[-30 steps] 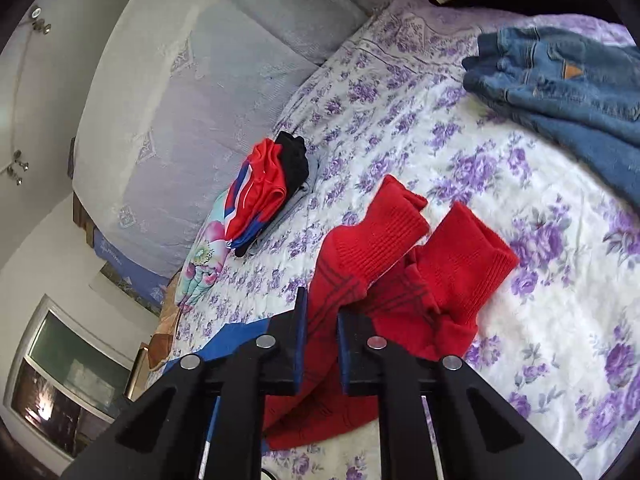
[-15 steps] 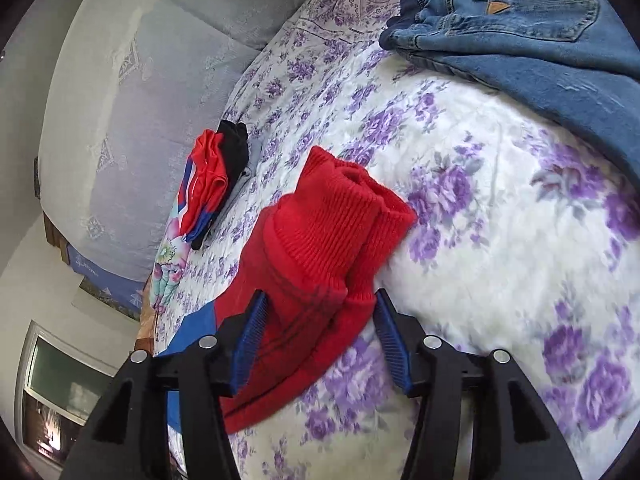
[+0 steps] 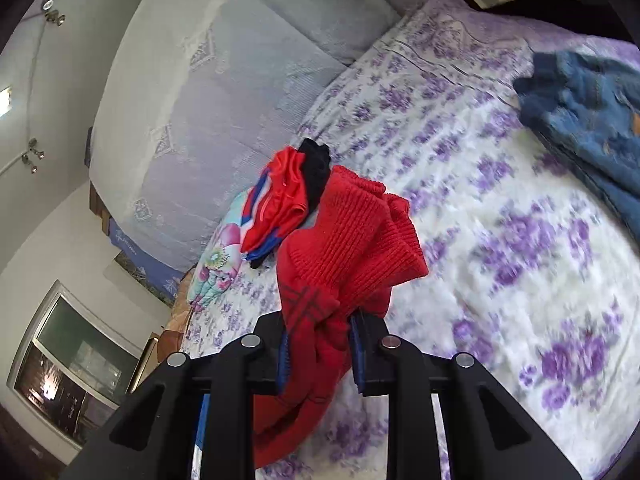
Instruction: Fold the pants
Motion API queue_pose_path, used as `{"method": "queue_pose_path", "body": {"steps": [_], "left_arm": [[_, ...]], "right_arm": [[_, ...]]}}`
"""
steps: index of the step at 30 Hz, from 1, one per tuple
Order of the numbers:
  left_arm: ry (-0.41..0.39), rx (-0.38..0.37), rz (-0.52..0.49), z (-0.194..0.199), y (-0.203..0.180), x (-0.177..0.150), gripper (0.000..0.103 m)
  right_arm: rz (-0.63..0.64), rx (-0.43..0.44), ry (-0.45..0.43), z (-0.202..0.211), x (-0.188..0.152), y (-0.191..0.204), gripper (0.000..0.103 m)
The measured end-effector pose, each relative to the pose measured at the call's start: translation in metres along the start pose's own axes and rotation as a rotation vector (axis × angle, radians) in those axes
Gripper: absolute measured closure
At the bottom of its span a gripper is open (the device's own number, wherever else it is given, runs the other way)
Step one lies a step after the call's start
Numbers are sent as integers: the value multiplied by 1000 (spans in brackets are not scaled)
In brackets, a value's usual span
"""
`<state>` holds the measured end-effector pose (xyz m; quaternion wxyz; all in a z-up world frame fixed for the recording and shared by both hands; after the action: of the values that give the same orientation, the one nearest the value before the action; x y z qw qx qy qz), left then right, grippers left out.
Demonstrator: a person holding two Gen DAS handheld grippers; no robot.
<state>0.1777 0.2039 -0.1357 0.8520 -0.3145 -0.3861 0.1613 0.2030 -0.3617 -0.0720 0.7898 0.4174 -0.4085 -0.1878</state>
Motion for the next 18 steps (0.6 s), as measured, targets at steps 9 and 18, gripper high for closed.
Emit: {"method": "queue_pose_path", "body": {"steps": [9,18], "left_arm": [[-8,109,-90,-16,-19,-5,19],[-3,28,-13,-19,-13,1,77]], "right_arm": [[-173,-129,-30,18,6,-91,80],[-209,-109,-21,17,-6,-104,80]]}}
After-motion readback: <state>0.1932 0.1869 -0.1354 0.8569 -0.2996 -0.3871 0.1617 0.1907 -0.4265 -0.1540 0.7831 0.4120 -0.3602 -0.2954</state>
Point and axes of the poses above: each gripper's, at about its wrist camera, not at the fingertips, and z roughly against the way its jaws point, y to its left, x to its top, the point moved 7 cm from there along -z, roughly the way its jaws point, and after that the axes turned 10 degrees about -z, right-handed, at the moved point
